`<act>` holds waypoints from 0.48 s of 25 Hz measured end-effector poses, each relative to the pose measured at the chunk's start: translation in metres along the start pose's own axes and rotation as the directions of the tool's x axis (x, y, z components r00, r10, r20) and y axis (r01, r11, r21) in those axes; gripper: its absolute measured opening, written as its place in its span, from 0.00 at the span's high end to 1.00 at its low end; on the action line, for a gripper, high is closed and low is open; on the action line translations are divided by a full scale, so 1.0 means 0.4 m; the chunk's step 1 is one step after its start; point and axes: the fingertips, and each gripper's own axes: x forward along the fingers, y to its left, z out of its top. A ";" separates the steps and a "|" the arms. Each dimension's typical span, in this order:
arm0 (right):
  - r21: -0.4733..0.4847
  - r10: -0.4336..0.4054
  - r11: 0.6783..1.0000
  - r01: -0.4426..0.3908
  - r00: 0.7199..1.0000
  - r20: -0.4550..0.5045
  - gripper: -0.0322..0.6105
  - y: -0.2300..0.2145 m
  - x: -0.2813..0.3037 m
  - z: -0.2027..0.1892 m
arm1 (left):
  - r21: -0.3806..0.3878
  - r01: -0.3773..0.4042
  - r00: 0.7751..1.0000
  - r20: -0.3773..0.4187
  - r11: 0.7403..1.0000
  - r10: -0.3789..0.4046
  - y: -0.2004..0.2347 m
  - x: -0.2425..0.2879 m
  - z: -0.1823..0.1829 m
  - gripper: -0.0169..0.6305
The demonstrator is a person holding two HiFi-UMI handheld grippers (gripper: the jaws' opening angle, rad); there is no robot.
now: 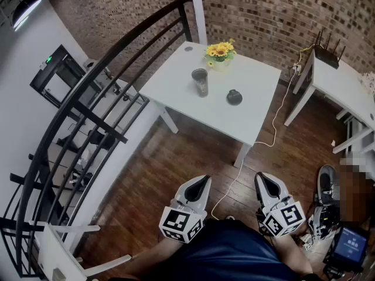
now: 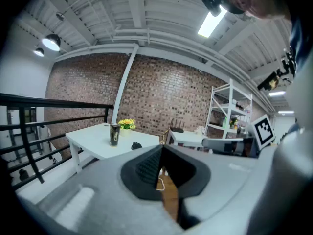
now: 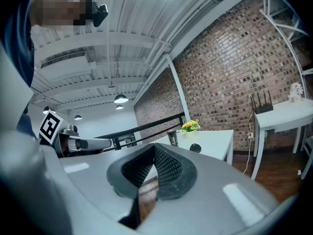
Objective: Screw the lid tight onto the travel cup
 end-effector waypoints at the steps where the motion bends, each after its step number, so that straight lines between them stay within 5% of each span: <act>1: 0.007 -0.009 1.000 0.009 1.000 -0.004 0.93 -0.018 -0.005 -0.003 | 0.001 -0.004 1.000 0.007 1.000 0.004 -0.005 0.006 0.004 0.97; 12: 0.068 -0.087 0.993 0.092 0.993 -0.075 0.93 -0.202 0.134 -0.036 | -0.026 -0.001 1.000 -0.026 1.000 0.000 0.088 0.182 0.007 0.97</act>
